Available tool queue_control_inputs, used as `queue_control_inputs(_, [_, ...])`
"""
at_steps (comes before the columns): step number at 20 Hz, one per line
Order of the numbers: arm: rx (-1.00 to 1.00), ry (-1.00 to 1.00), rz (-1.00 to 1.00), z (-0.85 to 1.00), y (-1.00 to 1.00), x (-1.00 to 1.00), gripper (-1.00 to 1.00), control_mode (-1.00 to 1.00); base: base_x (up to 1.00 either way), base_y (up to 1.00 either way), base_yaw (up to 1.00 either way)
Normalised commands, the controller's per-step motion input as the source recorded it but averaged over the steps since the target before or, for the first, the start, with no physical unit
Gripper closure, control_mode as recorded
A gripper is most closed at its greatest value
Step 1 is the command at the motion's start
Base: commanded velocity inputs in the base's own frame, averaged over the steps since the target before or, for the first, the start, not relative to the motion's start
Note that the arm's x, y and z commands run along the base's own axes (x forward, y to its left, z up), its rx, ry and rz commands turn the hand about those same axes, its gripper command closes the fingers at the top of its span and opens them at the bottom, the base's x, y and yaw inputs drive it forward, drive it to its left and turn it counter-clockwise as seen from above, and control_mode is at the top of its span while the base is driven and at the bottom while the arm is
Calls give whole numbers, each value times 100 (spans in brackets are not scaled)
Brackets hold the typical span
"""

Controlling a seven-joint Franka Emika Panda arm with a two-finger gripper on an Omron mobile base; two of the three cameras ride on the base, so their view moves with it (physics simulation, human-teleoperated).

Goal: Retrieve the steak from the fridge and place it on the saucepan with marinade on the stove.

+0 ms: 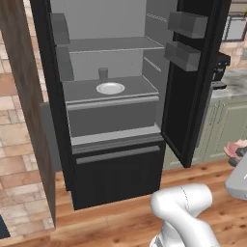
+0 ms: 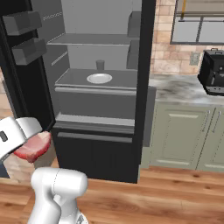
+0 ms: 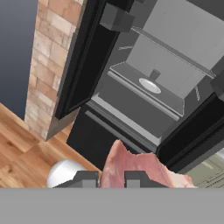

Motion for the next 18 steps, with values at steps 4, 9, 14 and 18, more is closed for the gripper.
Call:
queue_control_inputs(4, [0, 0, 0, 0, 0, 0, 100, 100, -25, -36, -22])
queue_control_inputs(9, [0, 0, 0, 0, 0, 0, 100, 100, -21, -40, -22])
queue_control_inputs(14, [0, 0, 0, 0, 0, 0, 100, 100, -18, -45, -21])
queue_control_inputs(18, [0, 0, 0, 0, 0, 0, 100, 100, -18, -53, -21])
